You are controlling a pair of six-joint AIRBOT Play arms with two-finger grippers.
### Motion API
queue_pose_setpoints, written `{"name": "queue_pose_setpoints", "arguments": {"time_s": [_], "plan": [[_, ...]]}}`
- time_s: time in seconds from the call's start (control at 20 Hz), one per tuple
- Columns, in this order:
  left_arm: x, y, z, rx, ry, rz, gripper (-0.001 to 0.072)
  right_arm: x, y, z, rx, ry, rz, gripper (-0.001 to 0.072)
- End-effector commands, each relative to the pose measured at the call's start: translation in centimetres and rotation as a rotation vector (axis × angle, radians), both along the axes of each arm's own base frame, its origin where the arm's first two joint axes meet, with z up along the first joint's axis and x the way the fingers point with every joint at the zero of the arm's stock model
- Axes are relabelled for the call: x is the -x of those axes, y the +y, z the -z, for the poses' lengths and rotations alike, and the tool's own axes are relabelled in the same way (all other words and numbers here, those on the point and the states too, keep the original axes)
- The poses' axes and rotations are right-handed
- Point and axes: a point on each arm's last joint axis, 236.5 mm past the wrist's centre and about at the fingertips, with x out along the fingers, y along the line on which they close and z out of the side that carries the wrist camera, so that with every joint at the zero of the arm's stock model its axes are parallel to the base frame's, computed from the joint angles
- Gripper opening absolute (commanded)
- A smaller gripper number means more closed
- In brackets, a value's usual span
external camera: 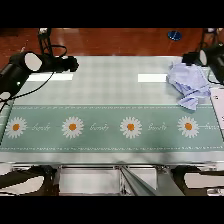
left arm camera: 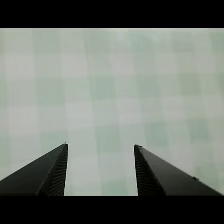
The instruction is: Fold the shirts.
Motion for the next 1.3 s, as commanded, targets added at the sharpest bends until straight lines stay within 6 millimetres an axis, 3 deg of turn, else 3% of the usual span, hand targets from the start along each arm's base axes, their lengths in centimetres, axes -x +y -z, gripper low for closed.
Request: {"name": "queue_pose_setpoints", "arguments": {"time_s": [0.0,0.15,0.25,0.35,0.4,0.5,0.55,0.65,0.75,0.85,1.0,1.1,1.15,1.25], "plan": [[-0.2,0.0,0.4,-0.002,0.002,-0.001,0.0507,1.4,-6.5,5.2,-0.207,0.006,0.173,0.0408],[0.9,-0.1,1.4,-0.007,0.064,0.015,0.0508,2.7,-6.8,10.8,-0.328,0.122,0.16,0.0408],[2.1,-0.1,2.2,-0.017,0.124,0.03,0.0508,3.4,-4.9,13.9,-0.38,0.214,0.103,0.0408],[3.9,1.2,2.7,-0.013,0.214,0.011,0.0507,4.0,-2.1,16.0,-0.427,0.302,0.037,0.0399],[5.0,2.5,2.7,-0.011,0.262,-0.009,0.0508,4.2,-1.0,16.3,-0.433,0.329,0.014,0.0319],[7.2,5.3,1.8,-0.01,0.33,-0.046,0.0507,4.1,1.2,15.2,-0.442,0.356,-0.075,0.0028],[8.2,6.4,1.0,-0.009,0.348,-0.061,0.0507,3.5,2.3,13.8,-0.461,0.339,-0.114,0.0024],[10.8,7.5,-0.4,-0.004,0.359,-0.079,0.0507,1.6,4.6,8.0,-0.508,0.23,-0.204,0.0023],[14.1,7.2,-1.5,0.002,0.327,-0.081,0.0508,-0.3,6.1,-1.2,-0.485,0.032,-0.275,0.0023],[16.5,7.4,-1.9,0.029,0.26,-0.123,0.0507,-0.7,8.4,-12.3,-0.417,-0.192,-0.38,0.0022],[19.1,7.5,-1.0,0.063,0.207,-0.162,0.0507,2.8,13.2,-27.9,-0.296,-0.471,-0.534,0.0022],[20.3,6.4,-0.1,0.114,0.234,-0.151,0.0507,6.5,16.1,-36.1,-0.236,-0.631,-0.622,0.0022],[20.6,5.7,0.3,0.14,0.245,-0.137,0.0507,8.5,17.4,-39.4,-0.215,-0.698,-0.66,0.0022],[20.6,5.0,0.4,0.166,0.247,-0.119,0.0507,12.0,19.6,-43.4,-0.187,-0.79,-0.722,0.0023]]}}
